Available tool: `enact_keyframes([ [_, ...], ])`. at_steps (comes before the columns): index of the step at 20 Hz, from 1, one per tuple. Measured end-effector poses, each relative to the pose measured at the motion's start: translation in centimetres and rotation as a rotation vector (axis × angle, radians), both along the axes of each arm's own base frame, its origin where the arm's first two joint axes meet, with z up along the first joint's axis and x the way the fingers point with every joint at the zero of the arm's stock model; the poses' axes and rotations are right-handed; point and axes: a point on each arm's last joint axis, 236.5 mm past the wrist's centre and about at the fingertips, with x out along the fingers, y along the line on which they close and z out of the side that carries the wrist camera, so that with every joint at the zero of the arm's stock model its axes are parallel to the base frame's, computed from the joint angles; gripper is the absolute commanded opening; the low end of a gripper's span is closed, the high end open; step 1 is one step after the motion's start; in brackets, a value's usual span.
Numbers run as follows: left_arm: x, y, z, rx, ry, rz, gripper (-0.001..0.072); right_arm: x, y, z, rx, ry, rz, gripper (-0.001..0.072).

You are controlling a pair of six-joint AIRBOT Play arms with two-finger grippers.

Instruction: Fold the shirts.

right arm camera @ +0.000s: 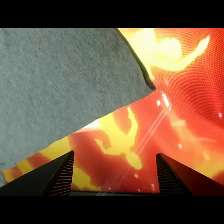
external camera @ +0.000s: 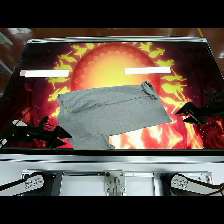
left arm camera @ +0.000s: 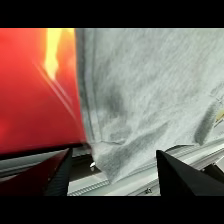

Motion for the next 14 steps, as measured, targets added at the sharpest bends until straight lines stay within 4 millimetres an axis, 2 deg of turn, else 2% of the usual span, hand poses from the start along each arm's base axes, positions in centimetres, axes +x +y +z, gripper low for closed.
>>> enact_keyframes([
  [5, -0.4, -0.1, -0.8, 0.032, 0.016, -0.006, 0.0588, 0.2, 0.8, -1.6, 0.064, 0.032, 0.002, 0.0637],
  [6, -0.3, -0.3, -0.8, 0.036, 0.011, -0.006, 0.0551, 0.3, 0.9, -1.9, 0.071, 0.035, -0.001, 0.0638],
  [8, 0.3, -0.5, -1.3, 0.064, -0.01, -0.001, 0.0192, 0.4, 1.0, -2.5, 0.083, 0.046, -0.004, 0.0666],
  [9, 0.8, -0.5, -1.6, 0.082, -0.024, 0.006, 0.0115, 0.5, 1.0, -2.9, 0.088, 0.05, -0.009, 0.0668],
  [12, 1.4, -1.1, -1.6, 0.084, -0.041, 0.019, 0.0034, 0.5, 1.5, -4.2, 0.109, 0.076, 0.0, 0.0669],
  [14, 2.0, -1.2, -1.4, 0.088, -0.061, 0.024, 0.0034, 0.7, 2.0, -5.2, 0.131, 0.094, 0.0, 0.0669],
])
